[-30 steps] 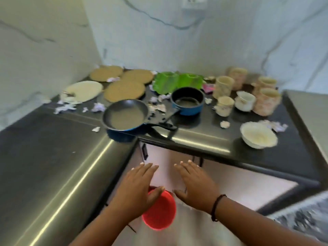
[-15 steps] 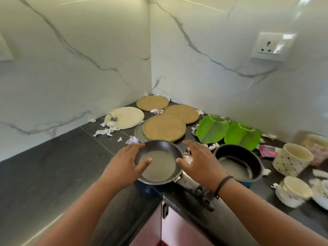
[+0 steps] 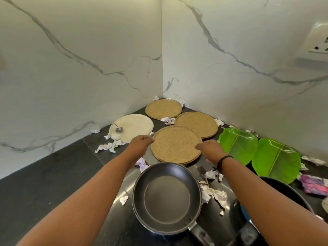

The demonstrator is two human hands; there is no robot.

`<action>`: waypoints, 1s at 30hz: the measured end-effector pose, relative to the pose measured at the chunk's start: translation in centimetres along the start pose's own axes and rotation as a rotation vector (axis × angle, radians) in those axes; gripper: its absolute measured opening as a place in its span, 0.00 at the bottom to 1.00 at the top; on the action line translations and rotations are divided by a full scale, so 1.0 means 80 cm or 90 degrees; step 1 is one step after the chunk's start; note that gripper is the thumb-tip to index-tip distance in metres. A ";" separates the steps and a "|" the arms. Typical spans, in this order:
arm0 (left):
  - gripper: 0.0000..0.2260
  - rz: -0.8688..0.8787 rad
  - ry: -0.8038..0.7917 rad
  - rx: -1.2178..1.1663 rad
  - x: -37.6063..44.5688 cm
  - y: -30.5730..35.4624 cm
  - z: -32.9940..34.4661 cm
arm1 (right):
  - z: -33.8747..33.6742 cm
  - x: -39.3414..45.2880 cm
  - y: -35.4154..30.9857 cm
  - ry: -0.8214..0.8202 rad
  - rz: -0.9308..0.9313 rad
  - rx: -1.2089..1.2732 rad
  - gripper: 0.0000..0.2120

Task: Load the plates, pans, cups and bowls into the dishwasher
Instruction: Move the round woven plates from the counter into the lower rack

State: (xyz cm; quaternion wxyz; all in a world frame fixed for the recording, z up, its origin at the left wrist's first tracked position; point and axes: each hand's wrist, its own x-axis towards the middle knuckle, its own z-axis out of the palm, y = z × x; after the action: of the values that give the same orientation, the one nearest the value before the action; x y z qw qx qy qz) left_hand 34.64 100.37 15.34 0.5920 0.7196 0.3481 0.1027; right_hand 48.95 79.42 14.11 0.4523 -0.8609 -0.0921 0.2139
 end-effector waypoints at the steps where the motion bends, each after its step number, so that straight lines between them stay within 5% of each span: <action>1: 0.05 -0.037 -0.001 -0.039 0.014 0.002 0.002 | 0.001 0.006 0.001 0.009 0.018 0.002 0.15; 7: 0.22 -0.151 -0.013 -0.090 0.088 -0.008 0.017 | 0.011 0.046 0.006 0.032 0.115 0.057 0.14; 12: 0.19 -0.191 -0.066 -0.149 0.116 -0.020 0.022 | 0.029 0.061 0.012 0.054 0.157 0.187 0.06; 13: 0.19 -0.196 -0.062 -0.156 0.118 -0.020 0.023 | 0.029 0.062 0.011 0.051 0.147 0.167 0.01; 15: 0.17 -0.201 -0.048 -0.180 0.119 -0.020 0.026 | 0.024 0.056 0.003 0.062 0.124 -0.026 0.12; 18: 0.10 -0.190 -0.019 -0.262 0.115 -0.013 0.029 | 0.013 0.049 -0.005 0.094 0.062 -0.222 0.11; 23: 0.08 -0.181 -0.024 -0.390 0.097 0.013 0.022 | -0.019 0.030 -0.009 0.062 0.113 0.322 0.17; 30: 0.03 -0.111 -0.199 -0.414 0.029 0.058 0.048 | -0.088 -0.090 -0.015 0.165 0.114 0.530 0.12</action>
State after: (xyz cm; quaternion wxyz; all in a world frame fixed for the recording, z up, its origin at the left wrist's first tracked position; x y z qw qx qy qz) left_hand 40.27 98.58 17.96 0.8423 0.4684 0.2628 0.0457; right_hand 45.79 72.35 20.65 0.7481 -0.6295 0.1343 0.1616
